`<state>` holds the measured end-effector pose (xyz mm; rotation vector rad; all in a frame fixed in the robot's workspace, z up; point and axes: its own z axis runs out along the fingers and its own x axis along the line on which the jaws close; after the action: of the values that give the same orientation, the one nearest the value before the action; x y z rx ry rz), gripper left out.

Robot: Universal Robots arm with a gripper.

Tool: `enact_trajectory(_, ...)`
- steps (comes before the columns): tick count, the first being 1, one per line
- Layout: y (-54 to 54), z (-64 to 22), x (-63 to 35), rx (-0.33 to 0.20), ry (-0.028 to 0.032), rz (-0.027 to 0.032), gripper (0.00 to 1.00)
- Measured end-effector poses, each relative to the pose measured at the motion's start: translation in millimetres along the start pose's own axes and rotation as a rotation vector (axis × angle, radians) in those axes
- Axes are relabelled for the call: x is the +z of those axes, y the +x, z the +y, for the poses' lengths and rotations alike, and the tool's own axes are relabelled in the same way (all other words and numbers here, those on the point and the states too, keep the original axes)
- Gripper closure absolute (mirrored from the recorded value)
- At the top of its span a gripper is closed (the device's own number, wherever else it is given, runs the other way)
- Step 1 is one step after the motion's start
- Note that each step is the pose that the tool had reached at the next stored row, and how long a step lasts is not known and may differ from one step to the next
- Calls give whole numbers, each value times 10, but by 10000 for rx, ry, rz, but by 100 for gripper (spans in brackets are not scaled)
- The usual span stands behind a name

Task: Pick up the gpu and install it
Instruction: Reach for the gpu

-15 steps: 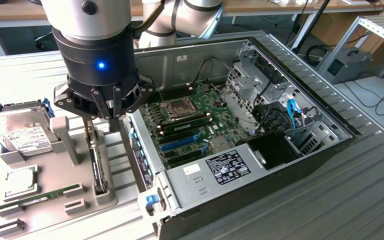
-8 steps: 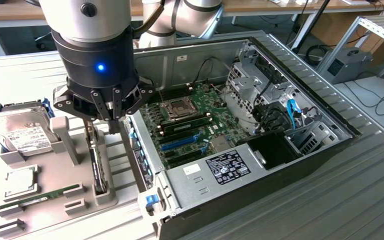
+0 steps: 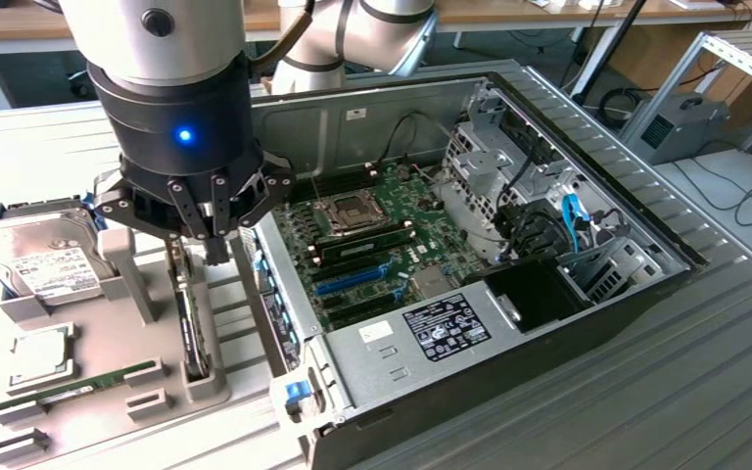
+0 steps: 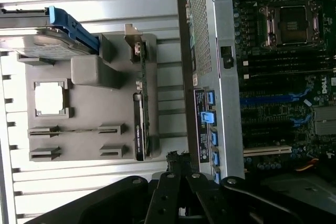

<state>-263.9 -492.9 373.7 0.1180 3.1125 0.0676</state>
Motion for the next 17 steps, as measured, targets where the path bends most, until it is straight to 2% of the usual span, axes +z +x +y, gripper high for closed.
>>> enact_trajectory(9,73,-6,9,0,-1,-1,89)
enact_trajectory(17,76,-6,9,0,0,0,89)
